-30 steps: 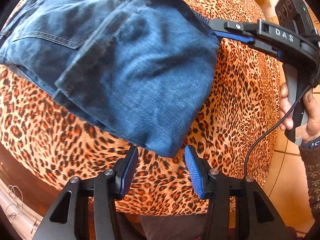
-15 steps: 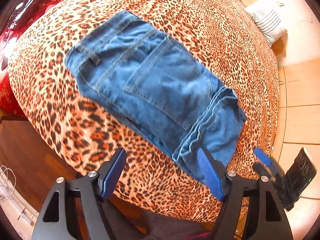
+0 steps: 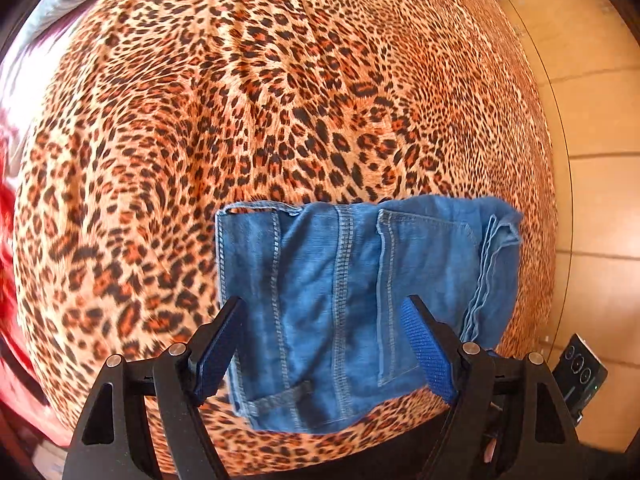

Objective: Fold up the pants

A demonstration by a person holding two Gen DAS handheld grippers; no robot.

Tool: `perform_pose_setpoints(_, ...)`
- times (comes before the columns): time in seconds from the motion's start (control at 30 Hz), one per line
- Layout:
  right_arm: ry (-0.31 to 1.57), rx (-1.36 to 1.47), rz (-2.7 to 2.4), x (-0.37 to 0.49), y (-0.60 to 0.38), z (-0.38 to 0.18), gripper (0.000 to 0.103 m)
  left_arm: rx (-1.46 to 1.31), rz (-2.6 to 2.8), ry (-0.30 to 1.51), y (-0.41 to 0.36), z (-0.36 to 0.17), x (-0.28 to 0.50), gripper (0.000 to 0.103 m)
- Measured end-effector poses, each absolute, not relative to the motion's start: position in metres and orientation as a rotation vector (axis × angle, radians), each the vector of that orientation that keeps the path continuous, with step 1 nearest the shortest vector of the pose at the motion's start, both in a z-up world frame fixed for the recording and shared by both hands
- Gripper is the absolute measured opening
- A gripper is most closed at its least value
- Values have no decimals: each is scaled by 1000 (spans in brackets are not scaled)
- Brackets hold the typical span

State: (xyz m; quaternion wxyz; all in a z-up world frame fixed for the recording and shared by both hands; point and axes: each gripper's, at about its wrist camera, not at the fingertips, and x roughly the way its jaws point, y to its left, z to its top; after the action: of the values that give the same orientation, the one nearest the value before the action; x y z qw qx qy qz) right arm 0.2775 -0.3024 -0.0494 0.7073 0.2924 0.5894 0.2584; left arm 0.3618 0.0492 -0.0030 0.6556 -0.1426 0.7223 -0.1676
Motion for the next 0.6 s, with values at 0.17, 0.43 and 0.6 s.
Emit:
perform_pose_setpoints(0.17,1375,976,474,241,-246,-76,71,-238,-441,1705,75,-32,398,79)
perform_pose_setpoints(0.43,1400,1539,303,205,-186,-149,72,-212,-493,1790,79,-68,447,79)
perform_pose_setpoints(0.6,1318,1649,250,199,-166,-157,74,-87,-591,1812,70,-73,448,84)
